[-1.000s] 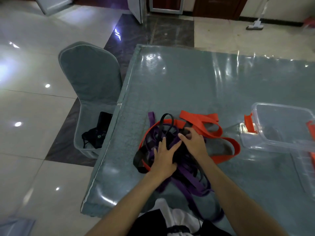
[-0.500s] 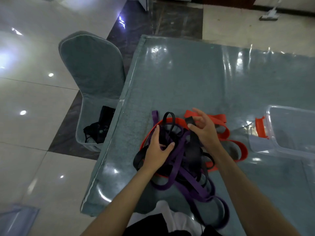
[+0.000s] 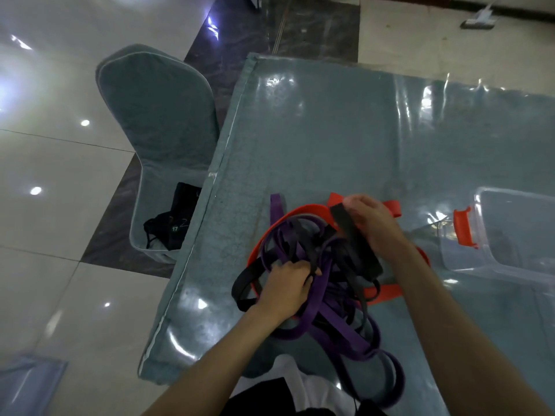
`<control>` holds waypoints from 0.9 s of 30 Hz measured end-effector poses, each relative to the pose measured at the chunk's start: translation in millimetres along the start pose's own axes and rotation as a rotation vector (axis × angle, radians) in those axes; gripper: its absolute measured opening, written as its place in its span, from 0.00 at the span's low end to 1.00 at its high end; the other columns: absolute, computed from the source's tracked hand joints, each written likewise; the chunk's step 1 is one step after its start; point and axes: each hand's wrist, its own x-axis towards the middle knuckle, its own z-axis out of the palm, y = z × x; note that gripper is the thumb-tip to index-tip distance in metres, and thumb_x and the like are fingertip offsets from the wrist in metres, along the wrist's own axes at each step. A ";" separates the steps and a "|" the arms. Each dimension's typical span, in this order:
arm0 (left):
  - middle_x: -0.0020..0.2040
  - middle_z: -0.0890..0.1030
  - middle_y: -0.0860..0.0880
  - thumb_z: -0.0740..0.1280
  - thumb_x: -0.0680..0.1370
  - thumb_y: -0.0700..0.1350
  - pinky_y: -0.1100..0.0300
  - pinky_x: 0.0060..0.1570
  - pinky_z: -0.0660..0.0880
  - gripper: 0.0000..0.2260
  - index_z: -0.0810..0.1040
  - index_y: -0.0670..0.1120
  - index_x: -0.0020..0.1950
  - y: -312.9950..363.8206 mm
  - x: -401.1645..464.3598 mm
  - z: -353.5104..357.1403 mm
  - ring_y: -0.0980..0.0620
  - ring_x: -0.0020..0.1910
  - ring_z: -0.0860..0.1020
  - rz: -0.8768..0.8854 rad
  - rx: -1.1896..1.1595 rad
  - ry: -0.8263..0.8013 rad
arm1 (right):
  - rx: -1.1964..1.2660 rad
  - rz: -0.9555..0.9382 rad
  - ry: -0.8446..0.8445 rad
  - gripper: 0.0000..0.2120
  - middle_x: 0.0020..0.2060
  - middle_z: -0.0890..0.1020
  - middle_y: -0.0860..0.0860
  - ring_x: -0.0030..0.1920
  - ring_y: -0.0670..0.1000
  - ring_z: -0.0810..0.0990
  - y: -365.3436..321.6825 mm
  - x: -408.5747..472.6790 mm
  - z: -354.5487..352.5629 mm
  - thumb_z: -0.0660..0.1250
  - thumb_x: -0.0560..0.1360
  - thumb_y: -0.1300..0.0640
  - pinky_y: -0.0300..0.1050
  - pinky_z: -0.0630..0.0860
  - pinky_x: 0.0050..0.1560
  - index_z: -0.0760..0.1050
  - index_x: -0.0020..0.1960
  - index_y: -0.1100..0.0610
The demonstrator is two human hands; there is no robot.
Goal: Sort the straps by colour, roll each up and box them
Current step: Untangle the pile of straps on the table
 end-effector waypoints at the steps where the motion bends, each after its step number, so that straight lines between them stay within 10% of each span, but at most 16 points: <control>1: 0.61 0.84 0.54 0.62 0.85 0.43 0.50 0.61 0.72 0.12 0.81 0.51 0.64 2.3 -2.9 2.7 0.47 0.56 0.81 0.009 0.043 0.000 | -0.085 0.103 0.022 0.08 0.38 0.80 0.52 0.35 0.50 0.81 5.1 2.2 2.4 0.73 0.80 0.54 0.48 0.79 0.37 0.75 0.46 0.54; 8: 0.71 0.77 0.50 0.60 0.86 0.42 0.46 0.60 0.69 0.17 0.72 0.50 0.75 17.2 -1.7 9.2 0.41 0.61 0.78 0.013 0.314 -0.054 | -0.511 0.203 0.220 0.33 0.40 0.79 0.59 0.25 0.52 0.76 31.0 24.4 21.7 0.78 0.71 0.37 0.41 0.72 0.23 0.63 0.58 0.56; 12: 0.71 0.76 0.47 0.60 0.85 0.40 0.45 0.61 0.69 0.18 0.71 0.49 0.75 20.5 -5.2 12.9 0.40 0.62 0.77 0.032 0.383 -0.079 | -0.968 0.040 0.369 0.26 0.55 0.83 0.57 0.58 0.60 0.83 36.5 31.4 24.8 0.80 0.71 0.46 0.50 0.76 0.53 0.74 0.60 0.58; 16: 0.72 0.74 0.46 0.61 0.83 0.37 0.45 0.63 0.71 0.20 0.70 0.47 0.75 18.8 -11.0 13.2 0.39 0.64 0.76 0.045 0.387 -0.092 | -0.836 -0.249 0.387 0.12 0.50 0.85 0.58 0.53 0.59 0.83 18.0 36.7 28.4 0.70 0.74 0.68 0.45 0.75 0.56 0.78 0.57 0.61; 23: 0.74 0.72 0.43 0.65 0.82 0.36 0.41 0.66 0.70 0.23 0.68 0.46 0.77 23.3 -13.8 21.3 0.37 0.65 0.74 0.101 0.436 -0.145 | -0.568 -0.504 0.275 0.13 0.47 0.85 0.49 0.40 0.36 0.81 -42.8 36.8 23.0 0.68 0.78 0.69 0.35 0.76 0.47 0.80 0.48 0.51; 27: 0.72 0.73 0.43 0.64 0.82 0.36 0.42 0.64 0.72 0.22 0.69 0.46 0.76 22.7 -17.2 23.3 0.37 0.64 0.75 0.125 0.437 -0.116 | -0.405 -0.567 0.217 0.17 0.48 0.85 0.47 0.51 0.48 0.85 -57.6 24.7 31.0 0.67 0.79 0.66 0.45 0.79 0.54 0.83 0.47 0.45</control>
